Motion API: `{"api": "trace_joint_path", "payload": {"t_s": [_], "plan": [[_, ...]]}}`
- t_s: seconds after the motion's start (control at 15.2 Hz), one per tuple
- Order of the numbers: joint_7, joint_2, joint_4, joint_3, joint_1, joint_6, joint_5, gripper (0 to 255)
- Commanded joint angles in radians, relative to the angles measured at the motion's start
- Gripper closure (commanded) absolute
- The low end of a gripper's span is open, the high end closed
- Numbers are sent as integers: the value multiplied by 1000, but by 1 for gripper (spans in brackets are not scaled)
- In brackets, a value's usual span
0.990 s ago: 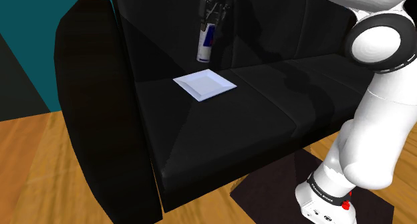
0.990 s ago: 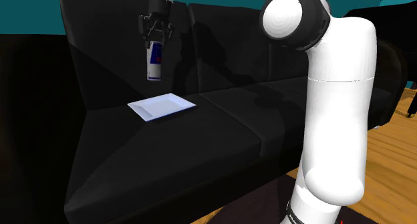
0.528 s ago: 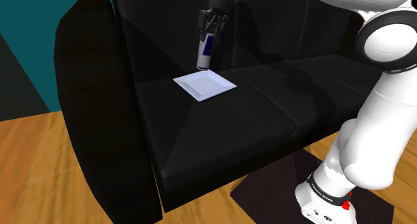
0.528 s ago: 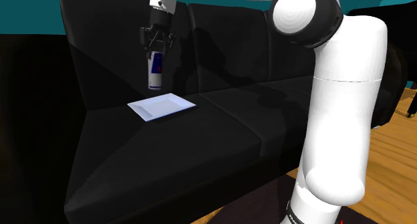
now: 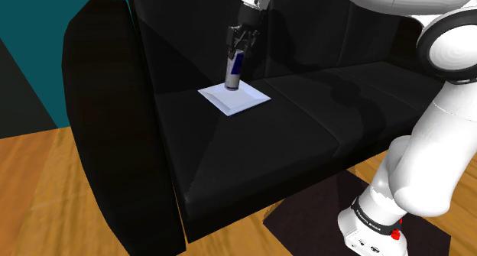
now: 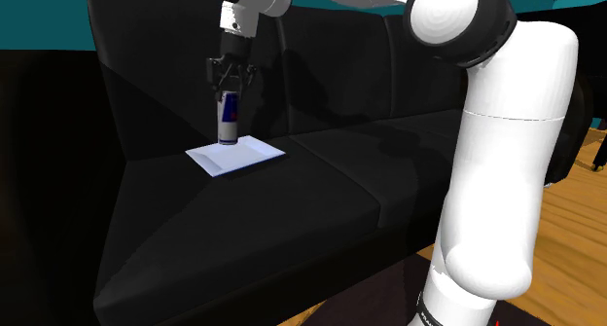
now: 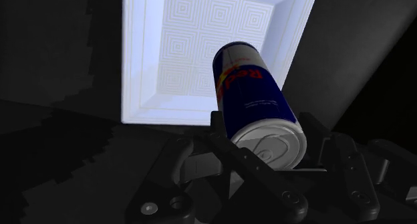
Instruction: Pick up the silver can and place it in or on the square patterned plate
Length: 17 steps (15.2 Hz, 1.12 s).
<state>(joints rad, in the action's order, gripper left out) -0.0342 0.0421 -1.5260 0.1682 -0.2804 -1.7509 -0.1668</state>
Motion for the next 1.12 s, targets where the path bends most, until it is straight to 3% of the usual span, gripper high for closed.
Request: {"api": "trace_joint_path", "payload": {"t_s": [0.0,0.2,0.66,0.73,1.06], "plan": [[4,-7,-36,-1,-1,-31,0,255],[9,-15,-85,-2,-2,-71,1,255],[9,-15,-85,-2,-2,-71,1,255],[9,-15,-86,-2,-2,-71,1,0],[9,-15,-85,-2,-2,-71,1,0]]}}
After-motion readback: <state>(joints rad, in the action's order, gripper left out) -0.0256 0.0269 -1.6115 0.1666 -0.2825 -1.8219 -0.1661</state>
